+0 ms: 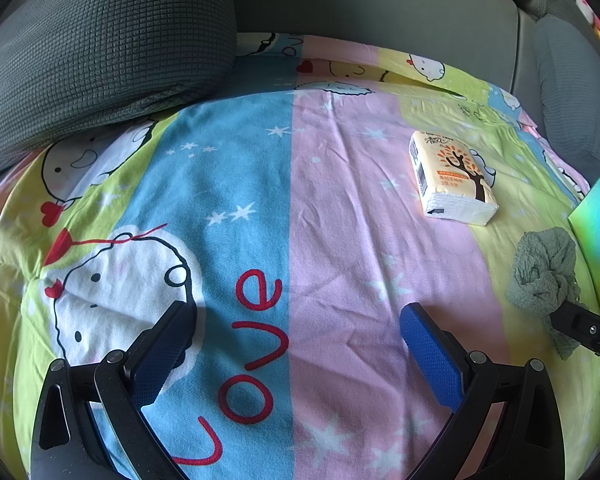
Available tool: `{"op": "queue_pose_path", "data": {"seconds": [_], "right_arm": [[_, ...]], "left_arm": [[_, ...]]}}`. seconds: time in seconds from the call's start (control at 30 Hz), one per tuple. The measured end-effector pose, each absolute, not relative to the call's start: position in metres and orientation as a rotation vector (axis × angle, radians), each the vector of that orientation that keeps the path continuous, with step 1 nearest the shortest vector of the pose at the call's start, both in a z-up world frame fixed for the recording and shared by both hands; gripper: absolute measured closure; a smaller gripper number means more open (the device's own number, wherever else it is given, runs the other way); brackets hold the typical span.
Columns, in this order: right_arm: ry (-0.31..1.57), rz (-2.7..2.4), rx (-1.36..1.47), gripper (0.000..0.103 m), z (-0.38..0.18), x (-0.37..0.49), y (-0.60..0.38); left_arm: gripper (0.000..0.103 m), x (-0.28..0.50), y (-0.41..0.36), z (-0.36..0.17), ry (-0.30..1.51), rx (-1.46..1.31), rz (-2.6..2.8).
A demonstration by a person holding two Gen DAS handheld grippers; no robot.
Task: Organize objects
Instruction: 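Hold the knitted cloth in the right tool above the blanket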
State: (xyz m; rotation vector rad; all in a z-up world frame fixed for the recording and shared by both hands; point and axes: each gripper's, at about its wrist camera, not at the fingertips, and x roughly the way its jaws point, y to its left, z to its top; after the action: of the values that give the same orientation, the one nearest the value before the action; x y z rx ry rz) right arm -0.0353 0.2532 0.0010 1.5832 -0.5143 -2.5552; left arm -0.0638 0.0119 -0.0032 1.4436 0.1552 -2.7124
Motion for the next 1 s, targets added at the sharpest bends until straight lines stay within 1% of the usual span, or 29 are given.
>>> {"op": "queue_pose_path", "data": {"seconds": [1.0], "right_arm": [[-0.492, -2.559, 1.587, 0.083, 0.0005, -0.0360, 0.2538]], "left_arm": [[0.001, -0.0636, 0.0118, -0.0031, 0.155, 1.443, -2.713]]}}
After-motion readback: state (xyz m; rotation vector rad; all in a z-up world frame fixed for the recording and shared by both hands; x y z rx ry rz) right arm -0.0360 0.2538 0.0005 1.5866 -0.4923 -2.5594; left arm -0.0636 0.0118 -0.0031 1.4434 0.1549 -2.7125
